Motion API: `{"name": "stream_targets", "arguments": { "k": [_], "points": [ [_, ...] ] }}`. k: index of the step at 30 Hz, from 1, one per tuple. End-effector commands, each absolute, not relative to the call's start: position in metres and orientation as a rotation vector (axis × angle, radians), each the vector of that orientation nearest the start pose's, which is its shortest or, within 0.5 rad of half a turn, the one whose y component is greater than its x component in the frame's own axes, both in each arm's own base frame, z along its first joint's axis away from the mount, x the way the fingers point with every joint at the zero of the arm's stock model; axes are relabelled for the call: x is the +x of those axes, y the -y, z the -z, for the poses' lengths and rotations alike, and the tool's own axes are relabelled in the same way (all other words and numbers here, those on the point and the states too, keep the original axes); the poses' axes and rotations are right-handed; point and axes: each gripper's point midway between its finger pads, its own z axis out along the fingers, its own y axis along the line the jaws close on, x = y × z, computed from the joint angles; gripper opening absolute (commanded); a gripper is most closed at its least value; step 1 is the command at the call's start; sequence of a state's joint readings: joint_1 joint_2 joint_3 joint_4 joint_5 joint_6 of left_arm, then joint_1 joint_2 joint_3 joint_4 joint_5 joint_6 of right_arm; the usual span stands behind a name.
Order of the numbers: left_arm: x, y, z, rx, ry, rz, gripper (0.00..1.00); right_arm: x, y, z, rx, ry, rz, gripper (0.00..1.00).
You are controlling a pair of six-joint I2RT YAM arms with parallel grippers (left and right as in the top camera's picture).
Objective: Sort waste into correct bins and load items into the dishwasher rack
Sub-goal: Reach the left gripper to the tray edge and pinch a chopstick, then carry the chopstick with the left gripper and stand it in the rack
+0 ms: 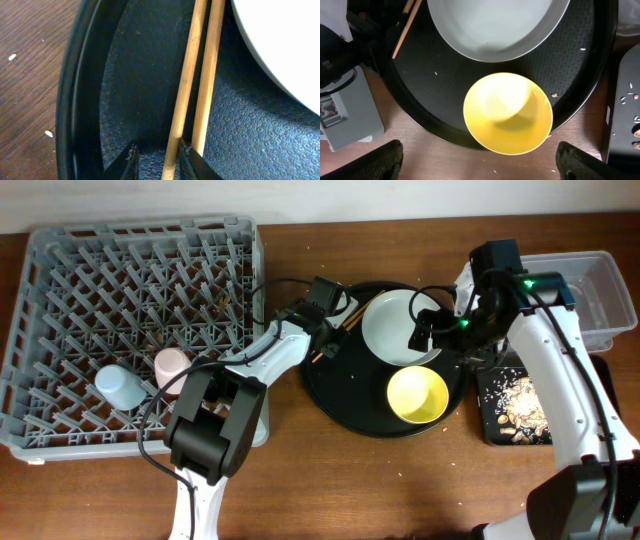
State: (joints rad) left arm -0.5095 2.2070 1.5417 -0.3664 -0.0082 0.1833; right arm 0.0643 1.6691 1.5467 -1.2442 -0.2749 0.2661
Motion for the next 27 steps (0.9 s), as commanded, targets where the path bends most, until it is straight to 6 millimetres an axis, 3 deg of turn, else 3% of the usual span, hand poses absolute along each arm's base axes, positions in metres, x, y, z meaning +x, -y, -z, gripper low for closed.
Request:
{"name": "stream_targets", "arguments": {
  "k": [1, 2, 5, 8, 9, 12, 15, 17, 19, 21, 23, 25, 27],
  "points": [
    [0.444, 0.275, 0.006, 0.969, -2.490, 0.246, 0.24, 0.341, -0.069, -0.179, 0.254, -2.917, -0.459, 0.98],
    [0.435, 0.283, 0.007, 0.997, -2.499, 0.322, 0.20, 0.341, -0.069, -0.179, 0.254, -2.917, -0.459, 0.98],
    [0.422, 0.278, 0.013, 1.016, -2.559, 0.334, 0.13, 0.341, -0.069, -0.179, 0.254, -2.917, -0.460, 0.98],
    [0.423, 0.276, 0.013, 1.013, -2.566, 0.313, 0.05, 0.341, -0.069, -0.179, 0.254, -2.917, -0.460, 0.98],
    [0.426, 0.277, 0.004, 1.009, -2.557, 0.309, 0.05, 0.341, -0.069, -0.179, 0.254, -2.917, -0.460, 0.98],
    [0.433, 0.280, -0.058, 0.993, -2.506, 0.309, 0.05, 0.341, -0.069, -0.179, 0.254, -2.917, -0.460, 0.98],
    [0.432, 0.259, -0.120, 0.916, -2.490, 0.234, 0.06, 0.341, -0.069, -0.179, 0.253, -2.917, -0.460, 0.98],
    [0.433, 0.230, -0.150, 0.753, -2.518, 0.162, 0.06, 0.341, -0.069, -0.179, 0.253, -2.917, -0.460, 0.98],
    [0.432, 0.180, -0.168, 0.394, -2.609, 0.051, 0.06, 0.341, -0.069, -0.179, 0.253, -2.917, -0.460, 0.98],
    [0.429, 0.133, -0.165, 0.046, -2.690, -0.022, 0.07, 0.341, -0.069, -0.179, 0.254, -2.917, -0.460, 0.98],
    [0.433, 0.087, -0.147, -0.216, -2.736, -0.049, 0.07, 0.341, -0.069, -0.179, 0.254, -2.917, -0.460, 0.98],
    [0.442, 0.070, -0.124, -0.324, -2.756, -0.024, 0.07, 0.341, -0.069, -0.179, 0.253, -2.917, -0.460, 0.98],
    [0.445, 0.072, -0.099, -0.324, -2.799, -0.035, 0.07, 0.341, -0.069, -0.179, 0.254, -2.917, -0.460, 0.98]
  ]
}}
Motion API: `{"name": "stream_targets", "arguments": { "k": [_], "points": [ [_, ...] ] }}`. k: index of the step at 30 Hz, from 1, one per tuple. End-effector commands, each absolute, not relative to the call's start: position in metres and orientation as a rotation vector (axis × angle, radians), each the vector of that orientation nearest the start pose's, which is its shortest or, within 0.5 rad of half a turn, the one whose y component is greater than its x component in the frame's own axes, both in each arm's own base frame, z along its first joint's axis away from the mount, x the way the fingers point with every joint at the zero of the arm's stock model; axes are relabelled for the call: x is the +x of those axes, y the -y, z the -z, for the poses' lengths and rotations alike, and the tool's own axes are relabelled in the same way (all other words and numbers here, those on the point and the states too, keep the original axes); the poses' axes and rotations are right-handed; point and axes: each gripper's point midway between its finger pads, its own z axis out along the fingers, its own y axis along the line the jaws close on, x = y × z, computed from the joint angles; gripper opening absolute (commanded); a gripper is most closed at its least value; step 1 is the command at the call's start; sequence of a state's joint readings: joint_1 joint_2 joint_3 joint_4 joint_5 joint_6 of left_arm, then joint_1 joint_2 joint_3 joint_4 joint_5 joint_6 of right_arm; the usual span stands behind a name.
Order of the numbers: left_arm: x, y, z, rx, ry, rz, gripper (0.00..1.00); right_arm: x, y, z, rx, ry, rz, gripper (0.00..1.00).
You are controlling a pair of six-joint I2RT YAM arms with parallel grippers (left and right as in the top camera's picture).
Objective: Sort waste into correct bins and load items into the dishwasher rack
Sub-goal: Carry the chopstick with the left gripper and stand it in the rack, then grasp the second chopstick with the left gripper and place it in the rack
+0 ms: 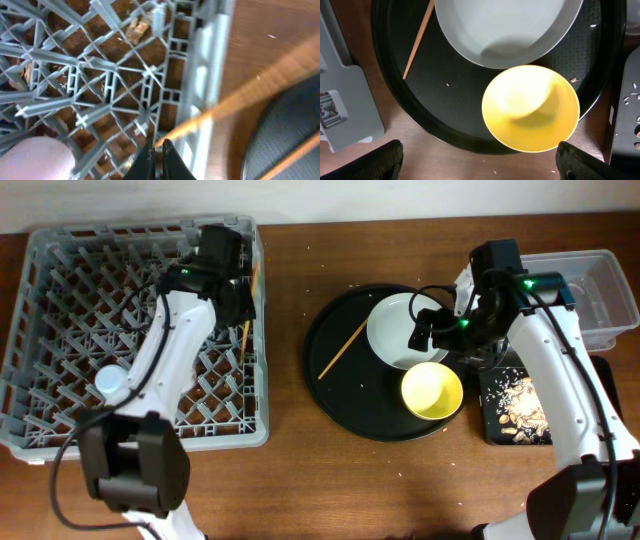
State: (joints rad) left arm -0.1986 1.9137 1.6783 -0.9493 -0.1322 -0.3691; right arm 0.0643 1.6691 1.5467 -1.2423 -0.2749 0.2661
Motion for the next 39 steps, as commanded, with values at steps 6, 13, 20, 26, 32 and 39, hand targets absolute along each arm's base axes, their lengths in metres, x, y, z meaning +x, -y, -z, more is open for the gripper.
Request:
{"name": "stream_targets", "arguments": {
  "k": [6, 13, 20, 26, 32, 39],
  "points": [
    [0.442, 0.092, -0.140, -0.239, -2.738, 0.107, 0.23, 0.341, -0.070, -0.179, 0.252, -2.917, -0.464, 0.98],
    [0.452, 0.101, -0.166, -0.076, -2.642, 0.013, 0.47, 0.341, -0.070, -0.179, 0.252, -2.917, -0.464, 0.98],
    [0.510, 0.050, -0.181, -0.231, -2.385, -0.248, 0.52, 0.341, -0.070, -0.179, 0.252, -2.917, -0.464, 0.99],
    [0.542, 0.063, -0.132, -0.090, -2.431, -0.111, 0.41, 0.341, -0.070, -0.179, 0.253, -2.917, -0.464, 0.98],
    [0.548, 0.063, -0.137, -0.097, -2.398, -0.110, 0.04, 0.340, -0.070, -0.179, 0.253, -2.917, -0.464, 0.98],
    [0.569, 0.069, -0.159, -0.108, -2.275, -0.064, 0.00, 0.340, -0.070, -0.179, 0.253, -2.917, -0.464, 0.98]
  ]
}}
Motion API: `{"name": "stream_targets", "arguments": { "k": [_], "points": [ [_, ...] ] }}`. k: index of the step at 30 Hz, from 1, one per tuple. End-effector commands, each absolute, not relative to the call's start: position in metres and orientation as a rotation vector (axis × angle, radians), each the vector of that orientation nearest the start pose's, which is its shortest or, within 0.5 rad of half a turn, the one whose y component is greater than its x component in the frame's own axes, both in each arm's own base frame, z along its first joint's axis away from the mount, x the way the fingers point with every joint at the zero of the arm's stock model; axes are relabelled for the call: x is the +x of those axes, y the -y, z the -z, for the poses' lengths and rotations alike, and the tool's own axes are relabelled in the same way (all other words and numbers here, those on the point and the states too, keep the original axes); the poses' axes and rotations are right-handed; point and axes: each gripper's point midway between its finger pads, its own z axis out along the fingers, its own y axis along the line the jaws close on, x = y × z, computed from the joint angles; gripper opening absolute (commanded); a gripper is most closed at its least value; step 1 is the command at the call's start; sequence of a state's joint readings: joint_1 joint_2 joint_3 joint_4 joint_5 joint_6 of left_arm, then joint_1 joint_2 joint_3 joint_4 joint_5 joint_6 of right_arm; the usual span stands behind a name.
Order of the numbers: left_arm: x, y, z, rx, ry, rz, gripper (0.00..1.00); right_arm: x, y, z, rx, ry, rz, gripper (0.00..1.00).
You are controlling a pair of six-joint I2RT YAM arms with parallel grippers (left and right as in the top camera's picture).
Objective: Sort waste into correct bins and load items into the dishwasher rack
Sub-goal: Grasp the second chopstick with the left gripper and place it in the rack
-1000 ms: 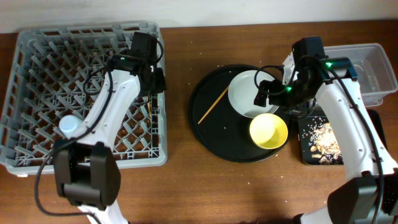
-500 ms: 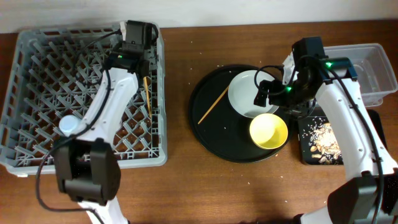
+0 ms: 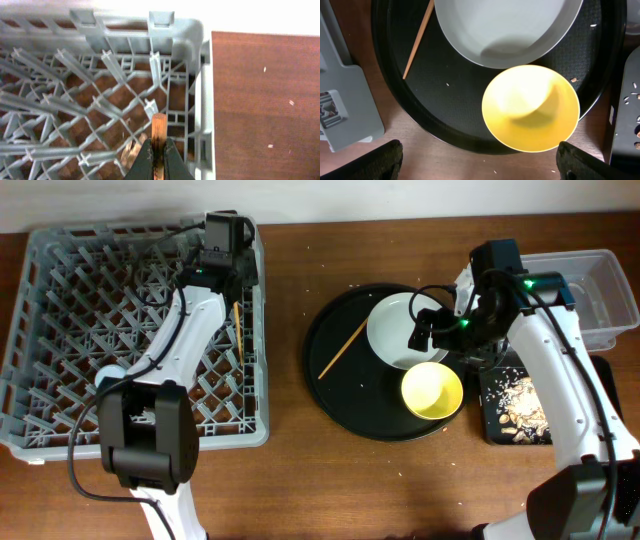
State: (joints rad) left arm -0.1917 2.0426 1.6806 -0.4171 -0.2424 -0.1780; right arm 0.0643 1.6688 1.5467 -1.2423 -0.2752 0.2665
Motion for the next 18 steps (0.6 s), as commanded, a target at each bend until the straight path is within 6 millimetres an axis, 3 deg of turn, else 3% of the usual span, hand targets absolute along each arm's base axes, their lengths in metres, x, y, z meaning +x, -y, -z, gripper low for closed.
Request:
{"name": "stream_targets", "arguments": {
  "k": [1, 4, 5, 7, 8, 9, 10, 12, 13, 14, 15, 16, 17, 18],
  "points": [
    [0.571, 0.069, -0.160, -0.109, -2.267, -0.061, 0.00, 0.340, -0.070, -0.179, 0.253, -2.917, -0.464, 0.98],
    [0.573, 0.078, -0.163, -0.085, -2.256, -0.003, 0.00, 0.341, -0.070, -0.179, 0.253, -2.917, -0.464, 0.99],
    [0.573, 0.082, -0.162, -0.073, -2.262, 0.022, 0.09, 0.341, -0.070, -0.179, 0.253, -2.917, -0.464, 0.99],
    [0.572, 0.082, -0.162, -0.072, -2.265, 0.024, 0.54, 0.340, -0.070, -0.179, 0.253, -2.917, -0.464, 0.98],
    [0.572, 0.082, -0.162, -0.067, -2.267, 0.023, 0.63, 0.340, -0.070, -0.179, 0.253, -2.917, -0.464, 0.98],
    [0.569, 0.083, -0.167, -0.020, -2.273, 0.007, 0.65, 0.340, -0.070, -0.179, 0.253, -2.918, -0.464, 0.98],
    [0.562, 0.085, -0.180, 0.007, -2.283, -0.003, 0.75, 0.340, -0.070, -0.179, 0.254, -2.920, -0.464, 0.98],
    [0.536, 0.100, -0.221, 0.095, -2.298, 0.007, 0.78, 0.340, -0.070, -0.179, 0.254, -2.921, -0.463, 0.98],
    [0.519, 0.120, -0.233, 0.156, -2.316, 0.080, 0.77, 0.340, -0.070, -0.179, 0.254, -2.921, -0.463, 0.98],
    [0.494, 0.158, -0.237, 0.269, -2.352, 0.219, 0.76, 0.340, -0.070, -0.179, 0.254, -2.921, -0.463, 0.98],
    [0.475, 0.187, -0.231, 0.358, -2.388, 0.310, 0.75, 0.340, -0.070, -0.179, 0.254, -2.920, -0.463, 0.99],
    [0.462, 0.207, -0.220, 0.435, -2.419, 0.347, 0.71, 0.340, -0.070, -0.179, 0.254, -2.920, -0.463, 0.98],
    [0.445, 0.235, -0.194, 0.558, -2.464, 0.347, 0.67, 0.340, -0.070, -0.179, 0.254, -2.921, -0.463, 0.99],
    [0.438, 0.249, -0.173, 0.617, -2.493, 0.324, 0.65, 0.340, -0.070, -0.179, 0.254, -2.921, -0.463, 0.99]
  ]
}}
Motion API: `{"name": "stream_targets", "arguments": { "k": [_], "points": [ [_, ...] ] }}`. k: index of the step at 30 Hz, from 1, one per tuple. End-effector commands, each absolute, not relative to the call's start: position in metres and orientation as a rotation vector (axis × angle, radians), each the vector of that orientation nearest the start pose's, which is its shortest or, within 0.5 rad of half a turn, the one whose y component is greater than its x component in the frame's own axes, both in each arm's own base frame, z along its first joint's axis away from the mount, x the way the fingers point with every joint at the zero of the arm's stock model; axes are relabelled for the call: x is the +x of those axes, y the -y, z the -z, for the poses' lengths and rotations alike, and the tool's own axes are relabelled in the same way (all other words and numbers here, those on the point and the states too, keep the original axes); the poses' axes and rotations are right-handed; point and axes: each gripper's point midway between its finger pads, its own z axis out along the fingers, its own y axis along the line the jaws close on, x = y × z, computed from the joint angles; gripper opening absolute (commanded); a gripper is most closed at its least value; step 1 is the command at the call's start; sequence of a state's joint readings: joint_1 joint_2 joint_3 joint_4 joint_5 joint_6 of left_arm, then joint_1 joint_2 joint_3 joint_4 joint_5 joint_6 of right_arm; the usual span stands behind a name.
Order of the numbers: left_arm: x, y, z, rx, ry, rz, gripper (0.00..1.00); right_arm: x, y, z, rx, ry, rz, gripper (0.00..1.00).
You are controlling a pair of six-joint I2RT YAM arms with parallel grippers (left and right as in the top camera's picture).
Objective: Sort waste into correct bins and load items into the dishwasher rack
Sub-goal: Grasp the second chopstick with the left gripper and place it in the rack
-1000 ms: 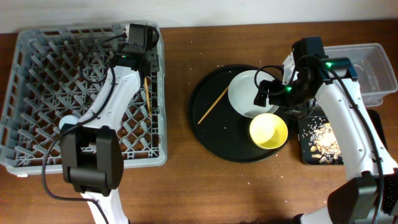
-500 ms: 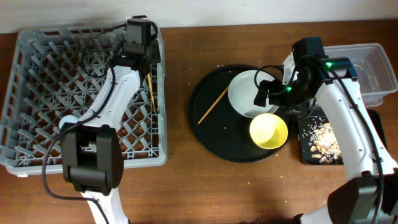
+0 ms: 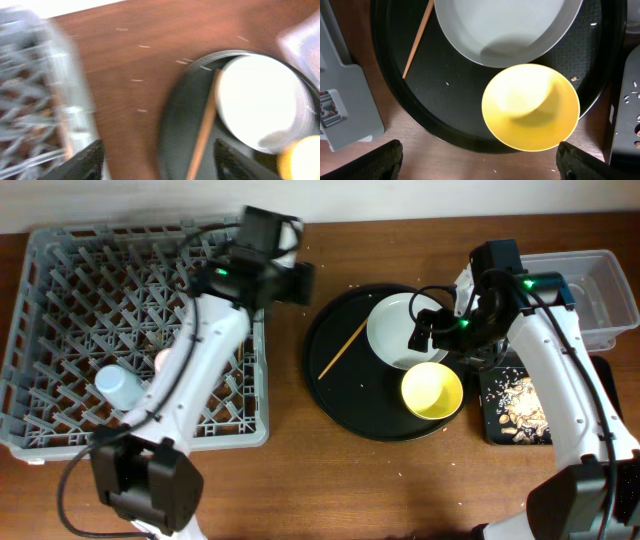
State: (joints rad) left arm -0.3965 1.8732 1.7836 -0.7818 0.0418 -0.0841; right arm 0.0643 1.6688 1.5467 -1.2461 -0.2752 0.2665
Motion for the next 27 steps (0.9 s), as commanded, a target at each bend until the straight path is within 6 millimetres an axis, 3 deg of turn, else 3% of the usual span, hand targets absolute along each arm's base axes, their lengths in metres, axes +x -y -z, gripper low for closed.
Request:
{"name": "stream_targets", "arguments": {
  "k": [1, 3, 5, 7, 11, 12, 15, 17, 19, 21, 22, 23, 25, 27],
  "points": [
    [0.435, 0.258, -0.156, 0.647, -2.520, 0.292, 0.62, 0.340, -0.070, -0.179, 0.254, -2.920, -0.463, 0.99],
    [0.434, 0.270, -0.119, 0.692, -2.565, 0.216, 0.58, 0.340, -0.070, -0.179, 0.254, -2.920, -0.463, 1.00],
    [0.430, 0.276, -0.066, 0.735, -2.653, 0.180, 0.52, 0.340, -0.070, -0.179, 0.254, -2.920, -0.463, 0.99],
    [0.426, 0.277, -0.034, 0.759, -2.710, 0.165, 0.49, 0.340, -0.070, -0.179, 0.254, -2.920, -0.462, 0.99],
    [0.421, 0.280, 0.005, 0.785, -2.768, 0.163, 0.44, 0.341, -0.070, -0.178, 0.253, -2.920, -0.463, 0.99],
    [0.420, 0.279, 0.013, 0.788, -2.782, 0.156, 0.38, 0.341, -0.070, -0.178, 0.253, -2.920, -0.463, 0.99],
    [0.418, 0.277, 0.022, 0.791, -2.800, 0.143, 0.00, 0.341, -0.070, -0.178, 0.253, -2.920, -0.463, 0.99],
    [0.425, 0.270, 0.012, 0.775, -2.787, 0.082, 0.00, 0.341, -0.070, -0.178, 0.254, -2.920, -0.464, 0.99],
    [0.430, 0.270, -0.028, 0.763, -2.776, 0.082, 0.00, 0.341, -0.070, -0.178, 0.253, -2.920, -0.463, 0.99],
    [0.434, 0.262, -0.098, 0.724, -2.736, 0.098, 0.00, 0.341, -0.070, -0.178, 0.254, -2.920, -0.463, 0.99],
    [0.433, 0.249, -0.136, 0.687, -2.718, 0.102, 0.00, 0.341, -0.070, -0.178, 0.253, -2.920, -0.463, 0.99],
    [0.433, 0.232, -0.161, 0.630, -2.706, 0.093, 0.00, 0.341, -0.070, -0.178, 0.253, -2.920, -0.463, 0.99],
    [0.438, 0.166, -0.193, 0.292, -2.728, -0.070, 0.00, 0.341, -0.070, -0.178, 0.253, -2.920, -0.463, 0.99],
    [0.443, 0.109, -0.190, -0.006, -2.765, -0.186, 0.00, 0.341, -0.070, -0.178, 0.253, -2.920, -0.463, 0.99]
  ]
}}
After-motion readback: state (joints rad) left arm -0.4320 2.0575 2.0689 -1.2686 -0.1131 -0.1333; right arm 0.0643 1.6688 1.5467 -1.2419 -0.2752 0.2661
